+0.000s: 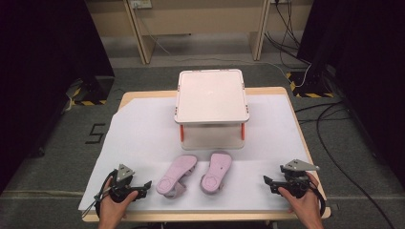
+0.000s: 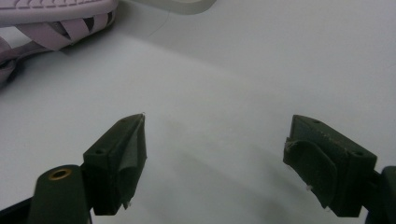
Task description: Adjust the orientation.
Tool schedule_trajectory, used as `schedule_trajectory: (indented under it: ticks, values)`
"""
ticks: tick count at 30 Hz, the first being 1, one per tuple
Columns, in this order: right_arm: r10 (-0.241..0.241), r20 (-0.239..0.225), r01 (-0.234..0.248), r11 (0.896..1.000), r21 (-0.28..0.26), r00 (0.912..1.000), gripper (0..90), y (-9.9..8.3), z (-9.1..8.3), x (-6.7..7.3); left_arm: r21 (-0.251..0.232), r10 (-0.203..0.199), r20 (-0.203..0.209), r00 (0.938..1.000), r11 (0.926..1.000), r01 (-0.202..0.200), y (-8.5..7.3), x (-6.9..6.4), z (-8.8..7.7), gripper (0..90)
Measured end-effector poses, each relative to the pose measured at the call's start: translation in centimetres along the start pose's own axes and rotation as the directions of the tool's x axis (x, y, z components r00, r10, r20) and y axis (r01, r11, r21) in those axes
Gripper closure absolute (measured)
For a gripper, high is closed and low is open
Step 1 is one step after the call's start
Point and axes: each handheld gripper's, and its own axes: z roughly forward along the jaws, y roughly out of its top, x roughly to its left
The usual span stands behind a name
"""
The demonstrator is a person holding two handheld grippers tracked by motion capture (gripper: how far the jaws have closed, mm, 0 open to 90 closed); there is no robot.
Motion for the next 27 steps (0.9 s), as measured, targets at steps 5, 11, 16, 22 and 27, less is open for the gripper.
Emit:
schedule_trajectory:
  ticks: [5, 11, 16, 22, 27]
  values:
    - [-0.015, -0.001, 0.015, 1.0, 0.0, 0.9999, 21.3, 0.3, 0.0, 0.2, -0.009, 0.008, -0.002, 1.0, 0.9999, -0.008, 0.0, -0.4, -0.1, 14.9]
    - [-0.031, -0.021, 0.031, 1.0, 0.0, 0.9993, 22.0, 1.4, 0.4, 1.2, -0.011, 0.012, -0.005, 0.9999, 0.9999, -0.013, 0.0, -0.5, -0.1, 14.9]
    - [-0.068, -0.063, 0.067, 0.998, -0.014, 0.9957, 22.2, 3.6, 0.8, 3.1, -0.014, 0.019, -0.006, 0.9998, 0.9997, -0.019, 0.0, -0.4, 0.0, 14.9]
    - [-0.13, -0.135, 0.128, 0.991, -0.026, 0.9823, 22.6, 7.3, 1.9, 6.3, -0.017, 0.006, -0.012, 0.9999, 0.9998, -0.006, 0.0, -0.2, 0.0, 14.9]
    - [-0.18, -0.188, 0.176, 0.984, -0.038, 0.9656, 22.8, 9.9, 3.2, 9.6, -0.018, 0.013, -0.008, 0.9999, 0.9998, -0.013, 0.0, -0.3, 0.0, 14.9]
